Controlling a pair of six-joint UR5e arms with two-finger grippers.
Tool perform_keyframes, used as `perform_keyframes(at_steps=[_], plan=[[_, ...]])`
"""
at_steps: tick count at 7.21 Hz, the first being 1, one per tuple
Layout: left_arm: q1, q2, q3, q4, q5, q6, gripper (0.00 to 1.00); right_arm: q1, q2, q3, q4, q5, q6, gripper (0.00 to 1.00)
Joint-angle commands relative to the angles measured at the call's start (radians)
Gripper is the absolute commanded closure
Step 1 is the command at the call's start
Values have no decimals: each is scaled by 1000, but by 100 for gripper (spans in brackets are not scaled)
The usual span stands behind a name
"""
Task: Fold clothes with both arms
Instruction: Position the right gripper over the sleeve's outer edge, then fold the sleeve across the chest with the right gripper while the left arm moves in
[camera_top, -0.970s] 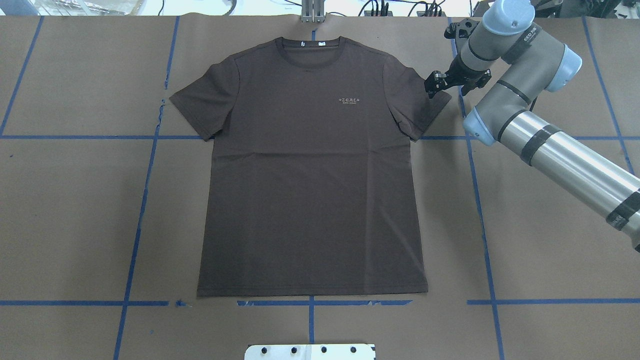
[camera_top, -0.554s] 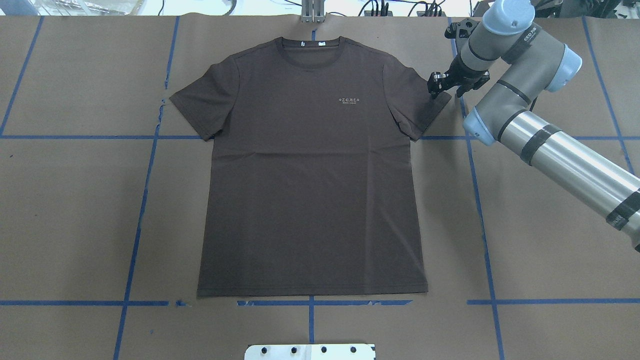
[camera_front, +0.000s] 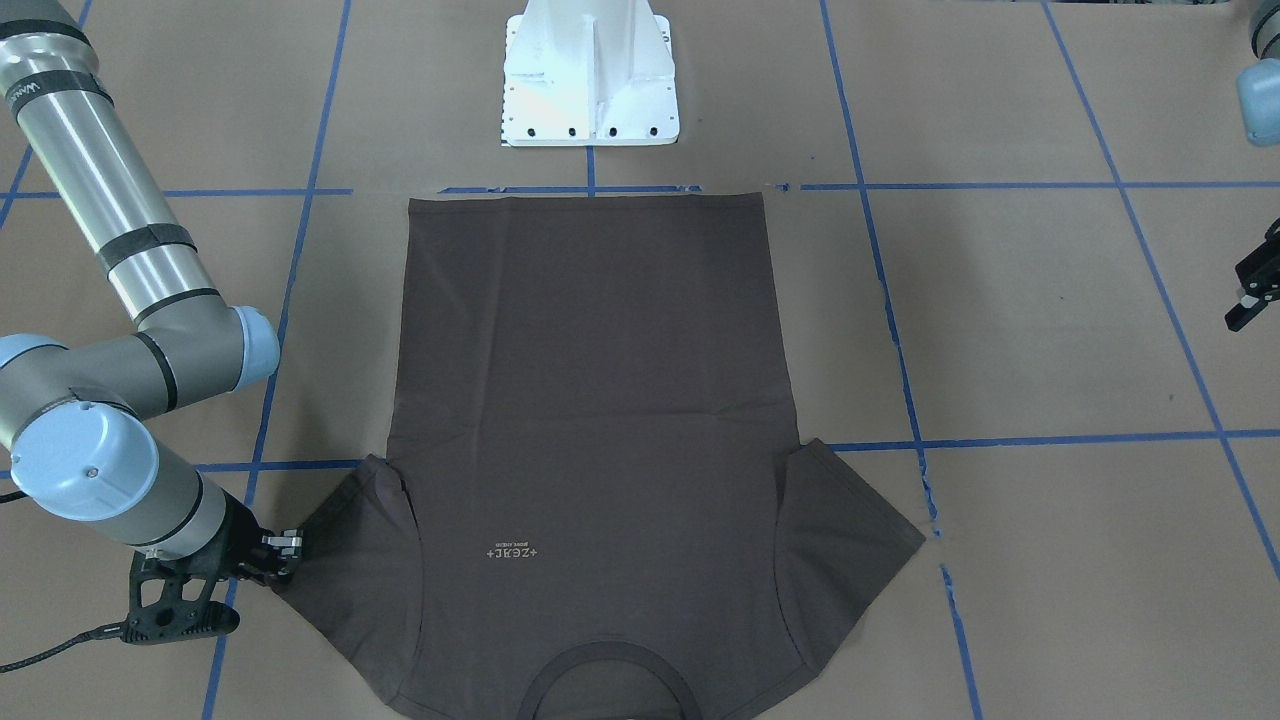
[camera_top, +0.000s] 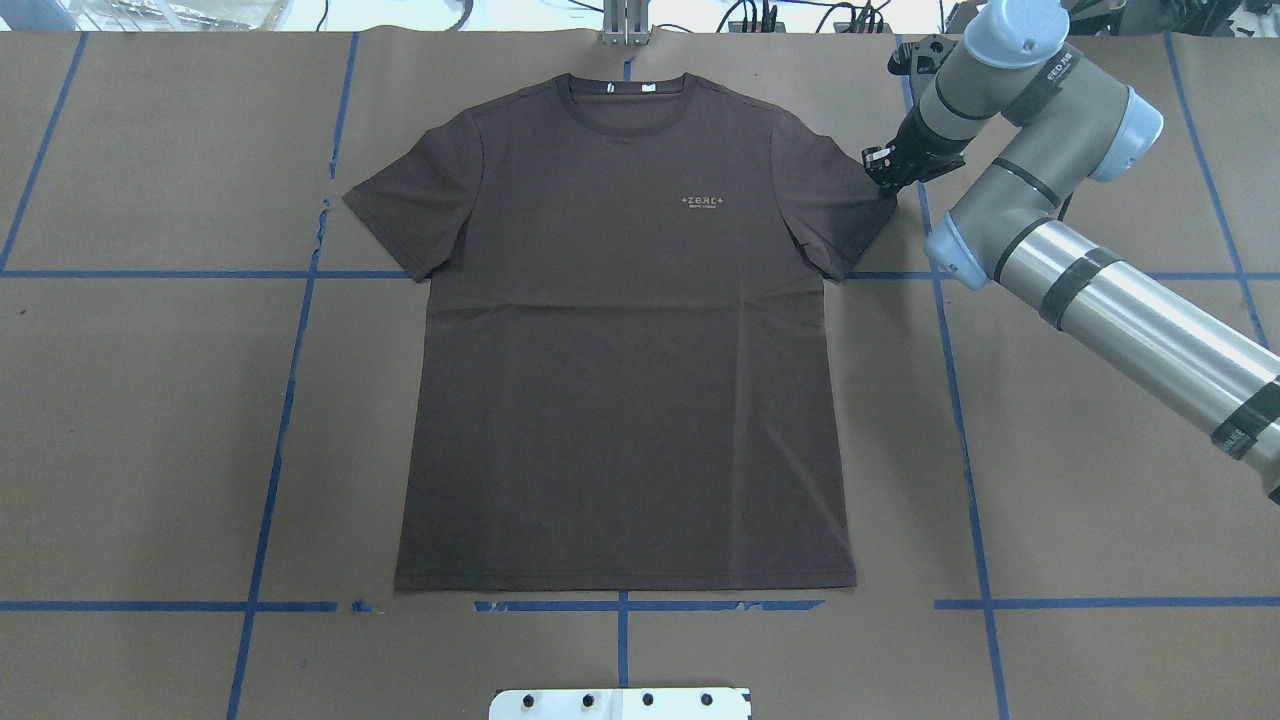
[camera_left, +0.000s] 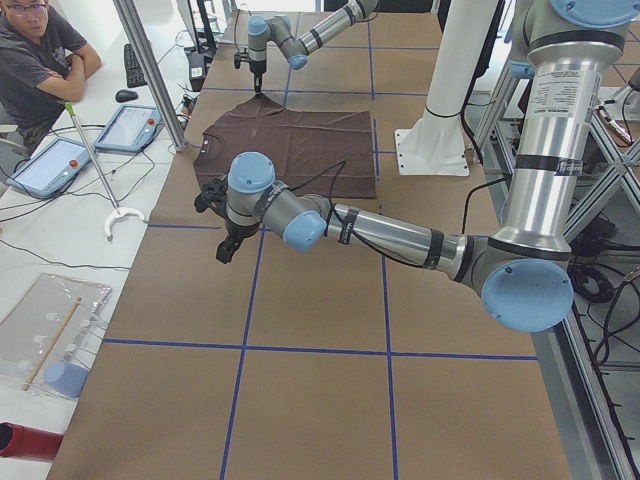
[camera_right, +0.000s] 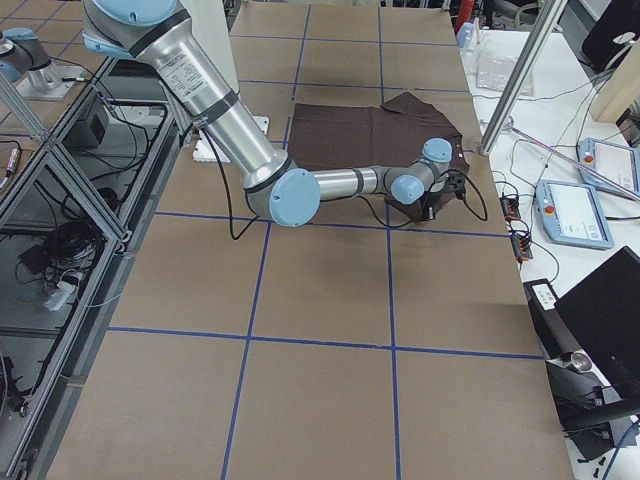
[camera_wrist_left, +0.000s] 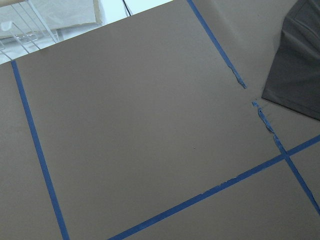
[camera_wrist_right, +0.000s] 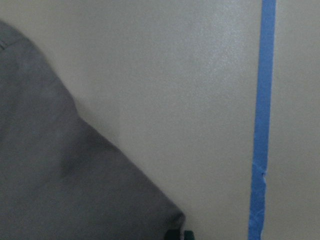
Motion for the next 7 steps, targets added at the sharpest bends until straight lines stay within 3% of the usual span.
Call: perform_keyframes(at_steps=[1,2,5,7], plan=[[0,-1,1,0,0,0,0,0,1,37,3,5,13,100],[0,-1,1,0,0,0,0,0,15,80,0,6,33,100],[0,-1,-1,0,0,-2,0,-52,159,88,2,8,79,100],[0,-1,-2,0,0,-2,0,-122,207,75,0,-104,97,100]])
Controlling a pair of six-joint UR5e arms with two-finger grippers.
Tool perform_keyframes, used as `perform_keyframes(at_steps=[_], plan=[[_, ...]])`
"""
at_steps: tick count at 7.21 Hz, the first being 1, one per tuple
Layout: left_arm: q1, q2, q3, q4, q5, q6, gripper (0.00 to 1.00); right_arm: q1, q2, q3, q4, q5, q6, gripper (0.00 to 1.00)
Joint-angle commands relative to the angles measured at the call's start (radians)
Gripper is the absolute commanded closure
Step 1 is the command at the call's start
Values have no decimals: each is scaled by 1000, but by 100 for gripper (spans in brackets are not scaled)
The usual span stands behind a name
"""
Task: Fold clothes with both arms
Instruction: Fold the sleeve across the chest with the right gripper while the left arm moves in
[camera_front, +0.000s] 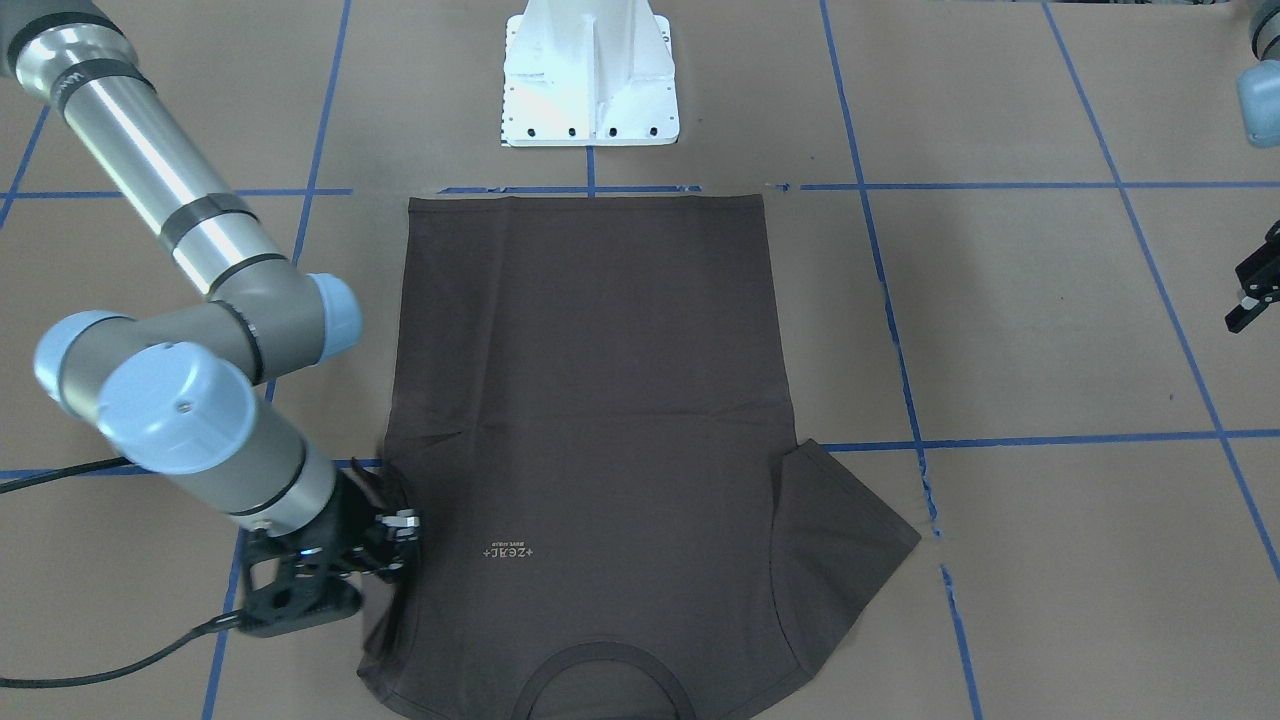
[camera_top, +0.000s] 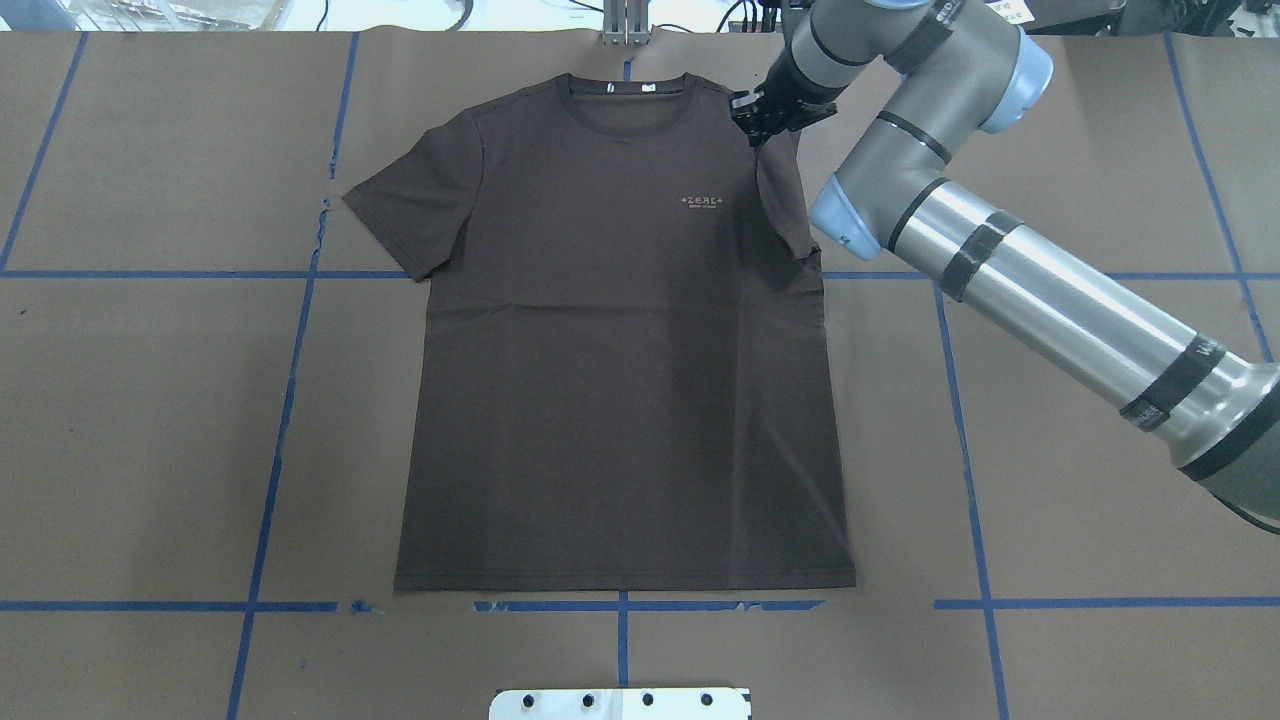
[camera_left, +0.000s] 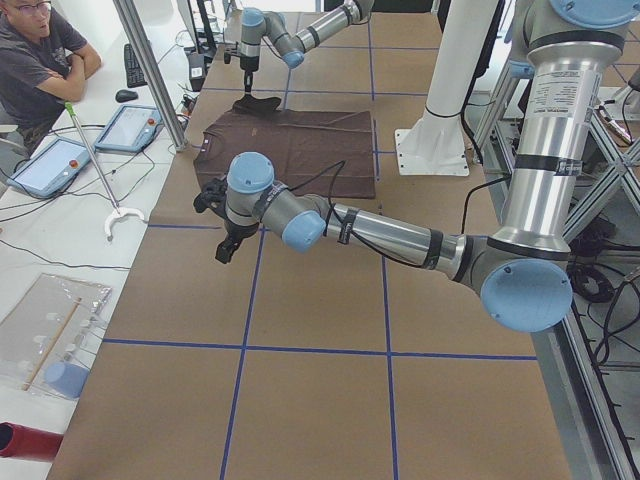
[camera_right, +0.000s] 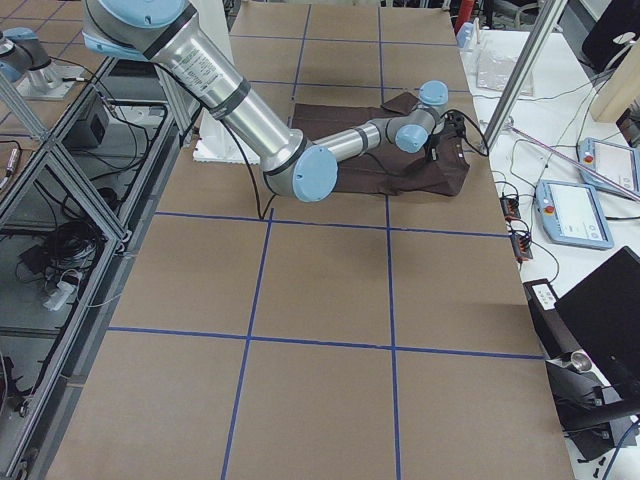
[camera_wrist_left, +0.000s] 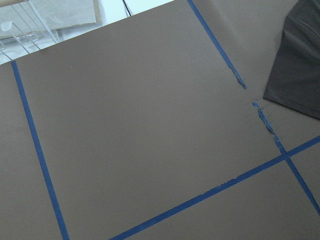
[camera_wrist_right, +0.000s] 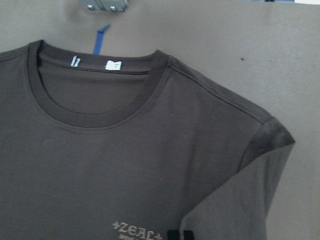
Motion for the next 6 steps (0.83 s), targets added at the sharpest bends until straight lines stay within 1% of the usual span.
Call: perform_keyframes(at_steps=[1,2,3,4,5,6], plan=[[1,-2,-4,0,0,-2,0,-75,54,-40,3,-136,14,100],[1,-2,-7,0,-1,-6,0,-78,56,-43,10,-144,24,1],[1,-2,-10,-2,-2,-52,0,-78,50,-43,39,-150,26,0],[1,-2,-10,-2,-3,-57,0,-78,50,-43,39,-152,26,0],[1,-5,-10,-2,-2,-60,0,-75,53,-42,35,-150,81,0],[4,-56,1,-2,0,-174,0,-75,62,-22,29,-130,194,0]])
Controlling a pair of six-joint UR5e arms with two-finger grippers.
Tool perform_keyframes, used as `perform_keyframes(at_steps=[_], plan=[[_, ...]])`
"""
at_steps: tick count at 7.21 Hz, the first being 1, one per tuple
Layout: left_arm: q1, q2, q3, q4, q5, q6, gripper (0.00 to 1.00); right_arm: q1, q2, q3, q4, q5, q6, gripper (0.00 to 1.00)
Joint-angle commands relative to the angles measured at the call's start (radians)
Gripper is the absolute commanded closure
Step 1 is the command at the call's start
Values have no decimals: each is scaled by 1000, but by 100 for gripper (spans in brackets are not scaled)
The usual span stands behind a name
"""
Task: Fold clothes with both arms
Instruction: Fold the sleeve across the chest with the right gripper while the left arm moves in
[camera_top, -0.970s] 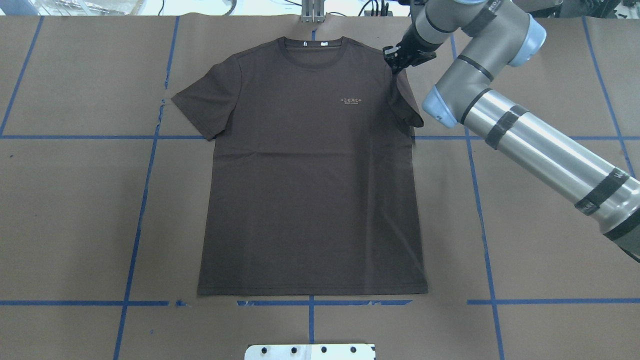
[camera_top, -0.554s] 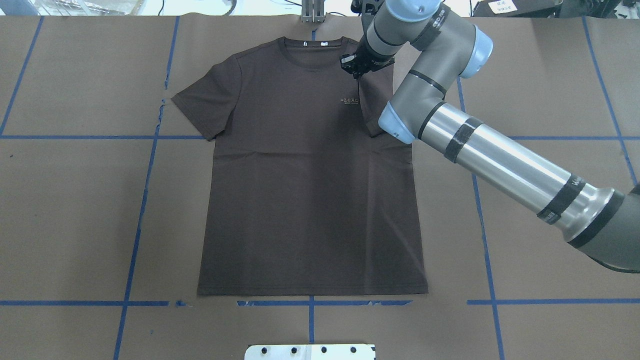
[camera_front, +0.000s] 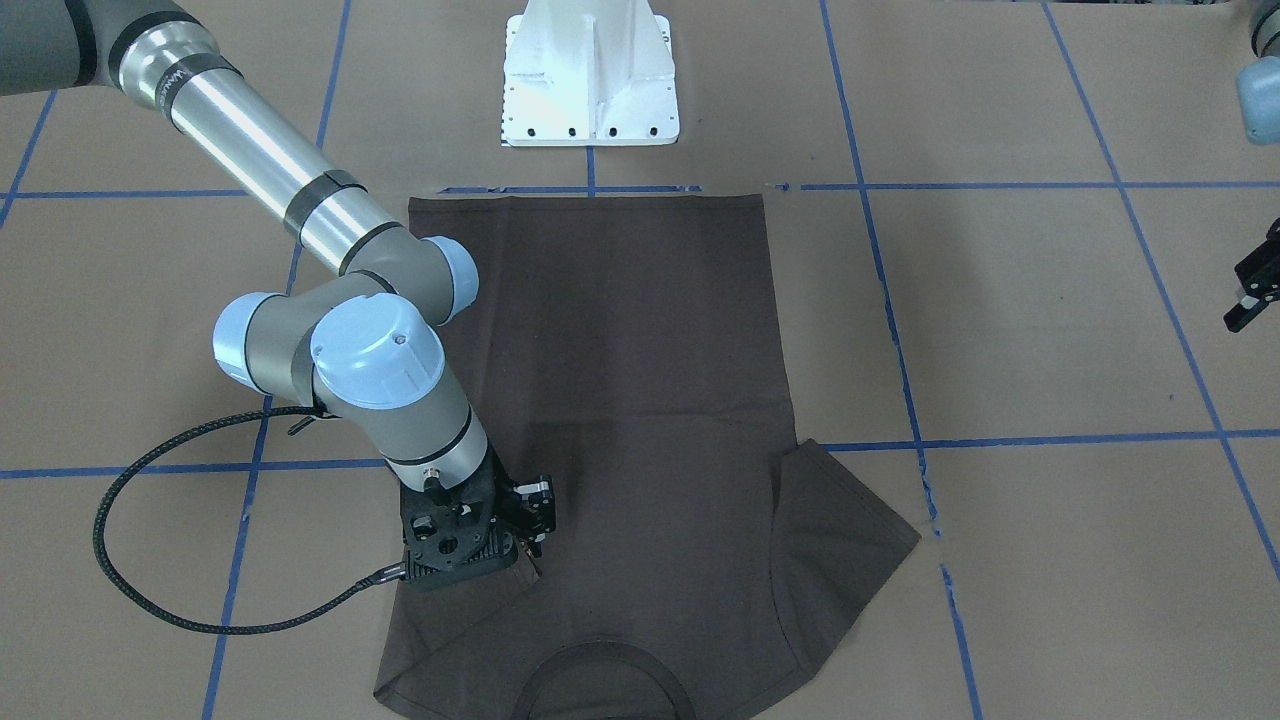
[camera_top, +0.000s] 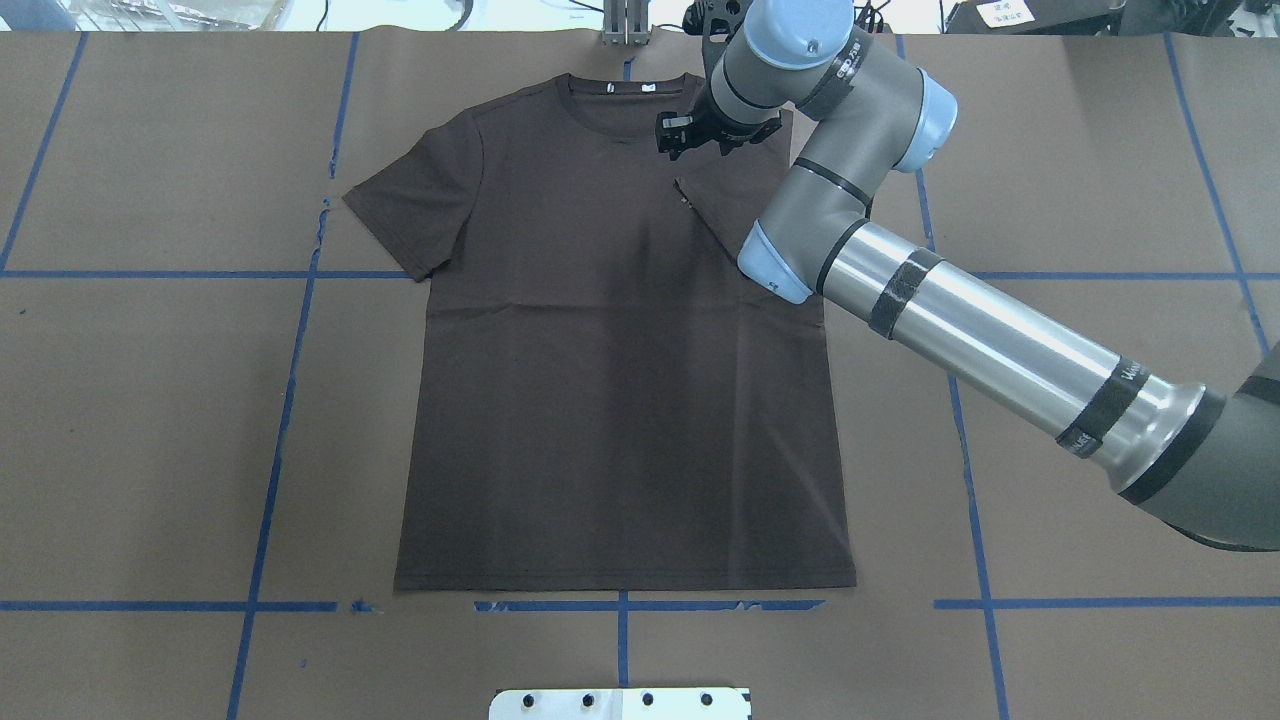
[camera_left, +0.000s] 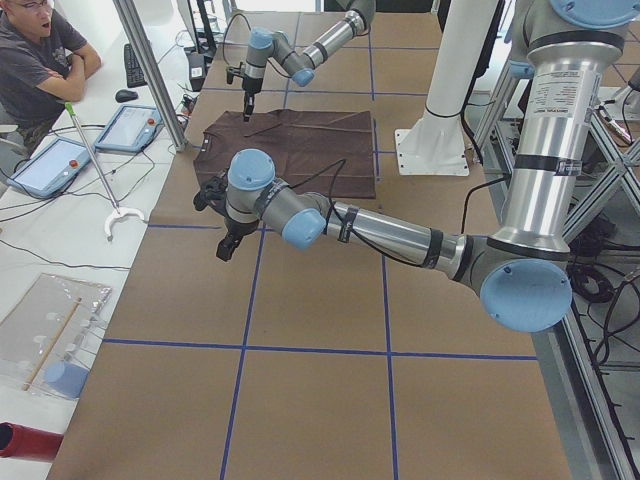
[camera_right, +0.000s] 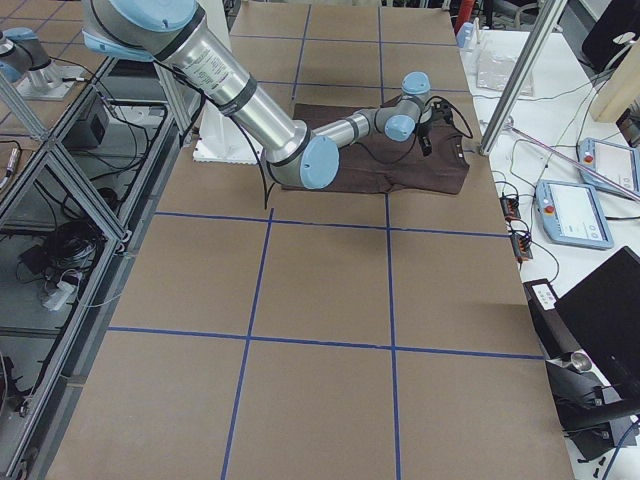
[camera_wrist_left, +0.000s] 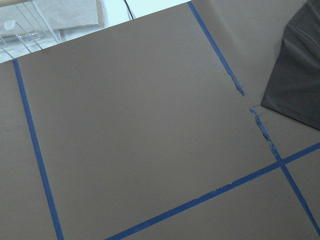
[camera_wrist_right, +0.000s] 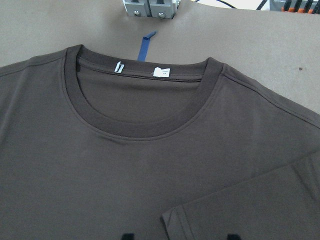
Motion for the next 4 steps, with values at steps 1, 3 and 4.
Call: perform_keyframes(at_steps=[1,3,4], plan=[[75,-91,8,-2,14,-228,0,18,8,88,-151,94,121,0],[265,-168,12,-54,209,-515,0,80,-53,392,-600,215,103,0],[349,-222,38,-57,306,-640,1,106,-148,569,-754,243,16,0]])
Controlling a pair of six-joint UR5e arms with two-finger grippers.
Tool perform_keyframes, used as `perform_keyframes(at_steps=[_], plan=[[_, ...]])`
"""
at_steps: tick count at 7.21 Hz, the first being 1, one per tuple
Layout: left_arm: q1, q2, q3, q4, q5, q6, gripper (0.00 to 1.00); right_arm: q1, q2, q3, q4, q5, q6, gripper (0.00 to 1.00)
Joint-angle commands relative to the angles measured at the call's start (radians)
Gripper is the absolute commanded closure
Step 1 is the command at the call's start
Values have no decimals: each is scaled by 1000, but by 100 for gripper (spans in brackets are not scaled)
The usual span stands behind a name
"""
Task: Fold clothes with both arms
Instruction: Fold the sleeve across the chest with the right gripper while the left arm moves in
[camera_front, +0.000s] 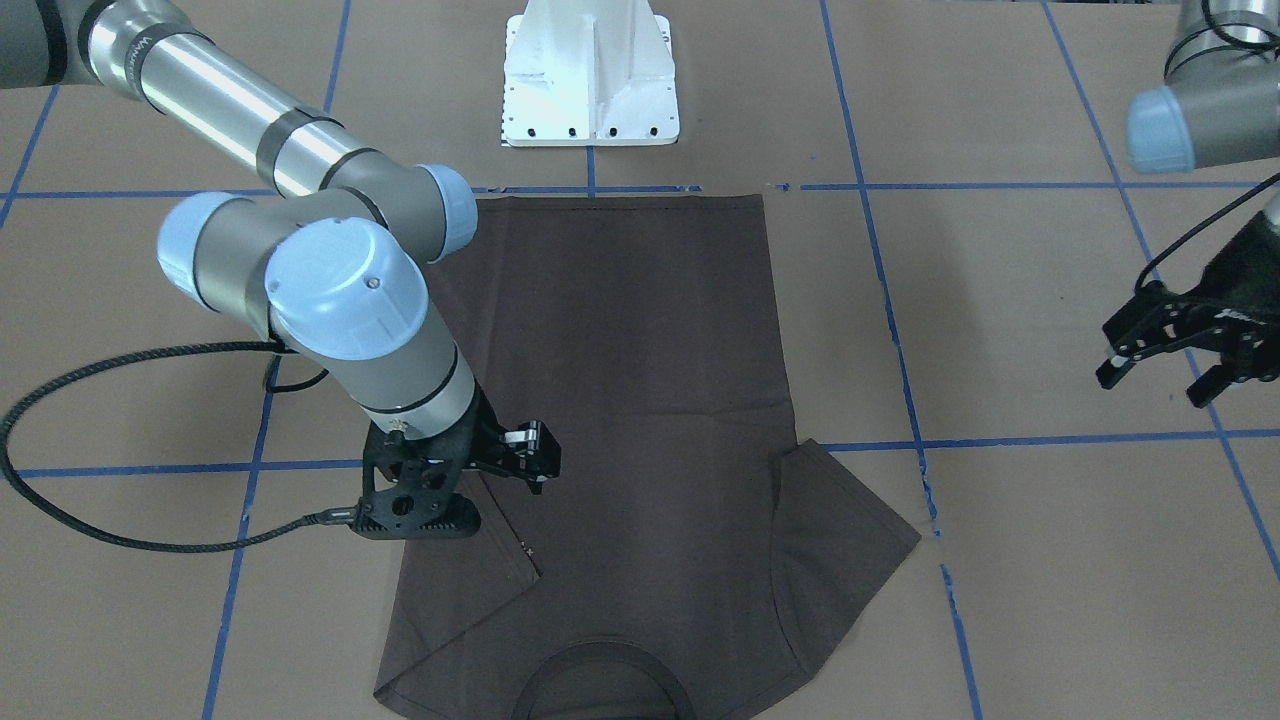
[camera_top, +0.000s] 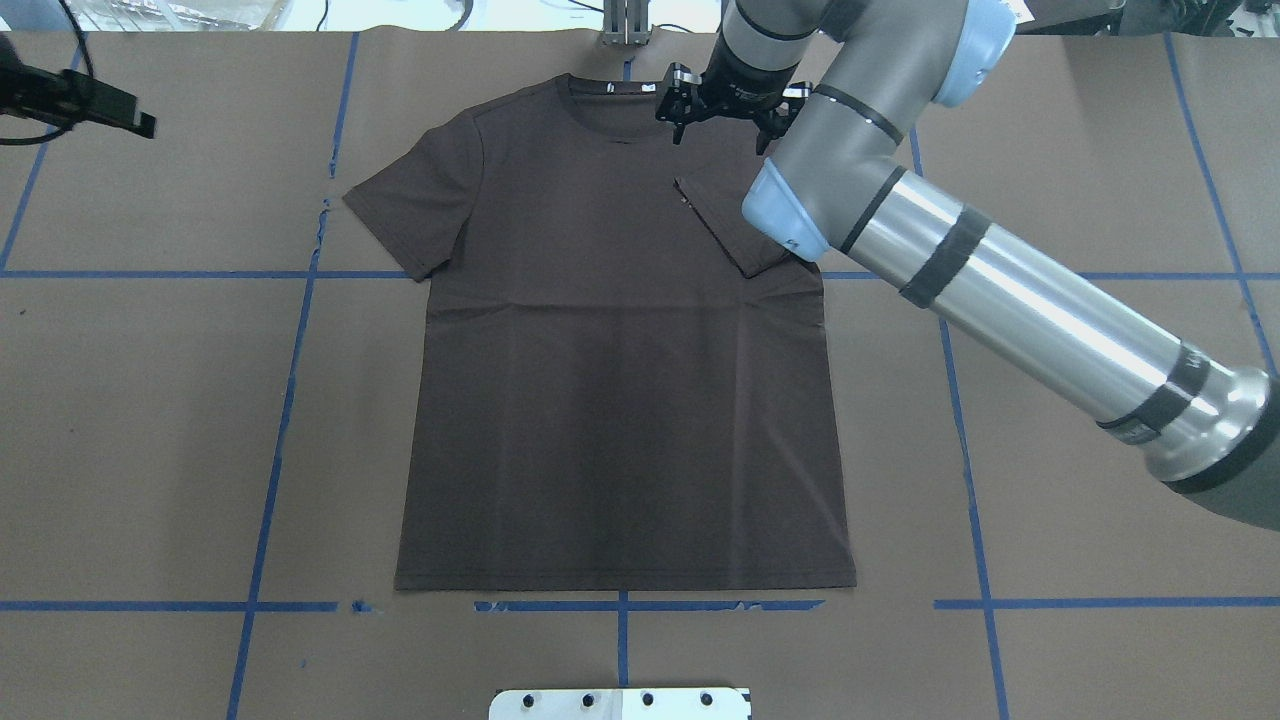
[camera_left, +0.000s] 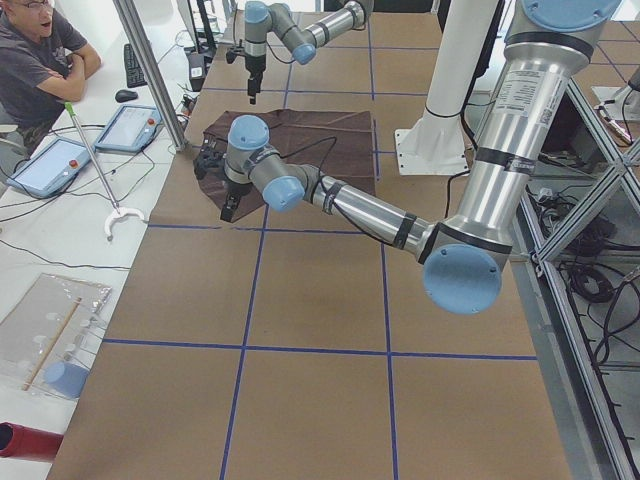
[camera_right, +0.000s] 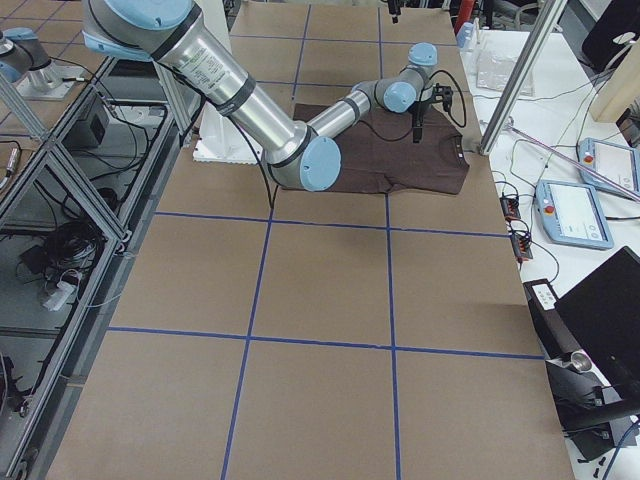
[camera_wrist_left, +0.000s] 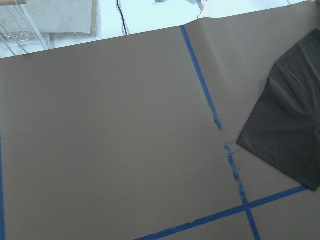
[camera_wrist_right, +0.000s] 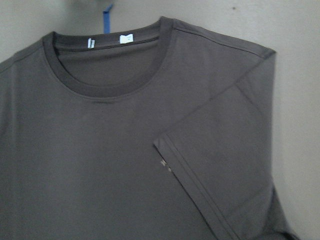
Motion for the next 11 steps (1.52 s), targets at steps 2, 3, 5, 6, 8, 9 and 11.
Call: perform_keyframes(at_steps=[2,3,5,6,8,9,11], plan=[[178,-201,278,-172,260,-286,2,71,-169,338,-394,50,-200,0],[185,-228,434,-335,300,-289,2,82,-171,346,-407,60,-201,0],[280,-310,613,-418,459,-327,3,82,-218,405,-387,87,-198,0],[294,-312,615,-418,469,-331,3,82,-222,415,-381,102,-198,0],[310,-312,618,-420,469,-354,7,75,-222,413,-366,100,-185,0],[314,-312,629,-421,469,-354,7,74,-222,413,-366,100,-184,0],[322,-312,631,-423,469,-354,7,71,-220,412,-366,98,-182,0]])
